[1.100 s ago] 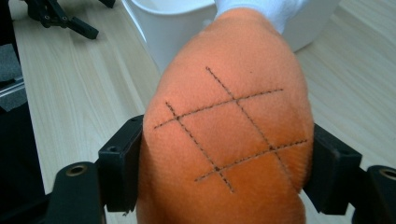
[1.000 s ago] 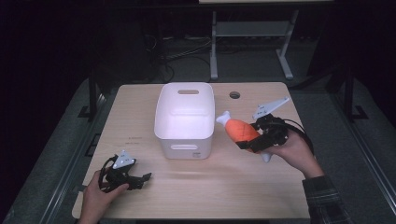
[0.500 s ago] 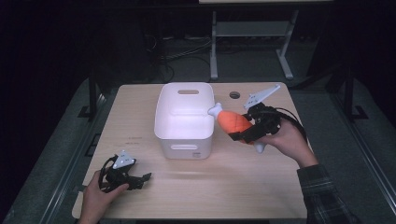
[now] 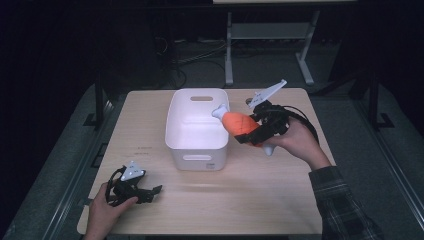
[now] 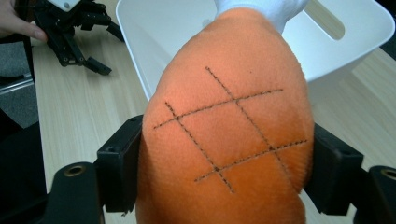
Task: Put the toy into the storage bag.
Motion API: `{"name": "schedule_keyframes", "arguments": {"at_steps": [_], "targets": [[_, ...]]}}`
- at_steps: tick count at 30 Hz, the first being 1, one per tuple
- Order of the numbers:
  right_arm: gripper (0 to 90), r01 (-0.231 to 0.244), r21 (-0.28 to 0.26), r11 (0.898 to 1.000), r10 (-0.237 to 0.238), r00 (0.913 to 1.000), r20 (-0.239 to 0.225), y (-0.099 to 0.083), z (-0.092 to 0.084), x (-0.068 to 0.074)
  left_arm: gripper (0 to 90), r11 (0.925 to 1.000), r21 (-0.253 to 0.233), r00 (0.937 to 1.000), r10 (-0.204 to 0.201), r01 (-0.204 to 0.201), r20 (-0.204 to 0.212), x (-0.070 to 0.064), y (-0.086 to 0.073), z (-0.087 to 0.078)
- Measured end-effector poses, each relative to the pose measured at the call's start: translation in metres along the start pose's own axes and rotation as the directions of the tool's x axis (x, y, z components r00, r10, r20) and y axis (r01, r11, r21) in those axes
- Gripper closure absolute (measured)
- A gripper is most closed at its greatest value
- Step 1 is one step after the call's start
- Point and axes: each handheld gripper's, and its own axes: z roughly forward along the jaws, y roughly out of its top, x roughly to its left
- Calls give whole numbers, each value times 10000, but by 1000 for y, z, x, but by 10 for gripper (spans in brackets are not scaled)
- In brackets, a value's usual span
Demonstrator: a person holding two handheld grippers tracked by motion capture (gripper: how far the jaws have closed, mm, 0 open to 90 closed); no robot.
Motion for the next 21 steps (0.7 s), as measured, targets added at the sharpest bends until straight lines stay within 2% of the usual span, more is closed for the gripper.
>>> {"name": "schedule_keyframes", "arguments": {"at_steps": [10, 21], "targets": [[248, 222, 61, 9997, -222, 9997, -38, 24, 10, 0, 126, 10000, 15, 10000, 4, -4, 13, 0, 0, 0], [245, 651, 253, 9976, -646, 9977, -196, 52, 29, 4, 126, 10000, 29, 10000, 25, -25, 10, 0, 0, 0]]}}
